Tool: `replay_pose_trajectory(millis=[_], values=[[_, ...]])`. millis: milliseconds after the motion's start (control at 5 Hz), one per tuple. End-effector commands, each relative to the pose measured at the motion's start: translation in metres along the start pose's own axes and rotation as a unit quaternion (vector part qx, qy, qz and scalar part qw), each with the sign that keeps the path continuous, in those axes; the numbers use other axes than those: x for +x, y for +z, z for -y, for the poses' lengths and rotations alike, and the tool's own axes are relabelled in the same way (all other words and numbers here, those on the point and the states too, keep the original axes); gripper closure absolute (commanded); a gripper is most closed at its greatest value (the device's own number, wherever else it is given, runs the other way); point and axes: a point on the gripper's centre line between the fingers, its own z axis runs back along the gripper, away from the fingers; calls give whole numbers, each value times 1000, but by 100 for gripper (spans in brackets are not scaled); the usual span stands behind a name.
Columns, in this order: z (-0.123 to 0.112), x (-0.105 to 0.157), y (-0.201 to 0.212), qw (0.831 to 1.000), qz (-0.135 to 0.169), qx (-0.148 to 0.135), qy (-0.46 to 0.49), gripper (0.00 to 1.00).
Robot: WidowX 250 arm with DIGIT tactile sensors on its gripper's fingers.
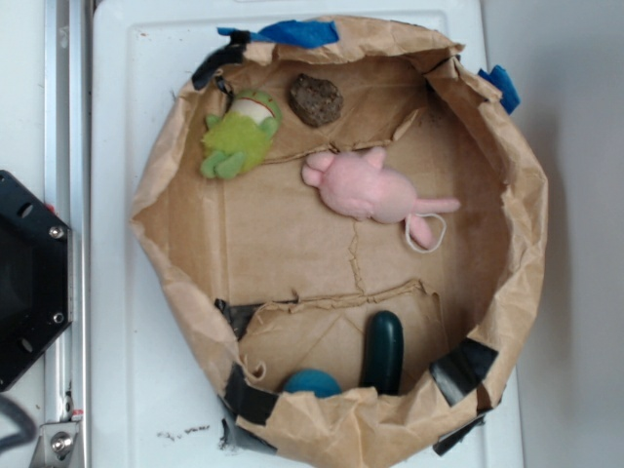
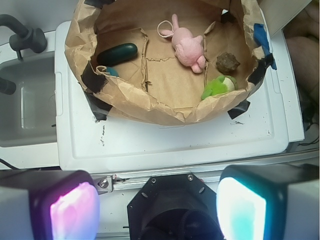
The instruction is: Grab the green animal.
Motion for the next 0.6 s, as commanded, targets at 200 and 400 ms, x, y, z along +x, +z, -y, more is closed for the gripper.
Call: replay_pose_trajectory(millis=[200, 400], values=[[-15, 43, -7, 1000, 8, 10, 9, 0], [-26, 75, -25, 1000, -6, 11, -3, 0]])
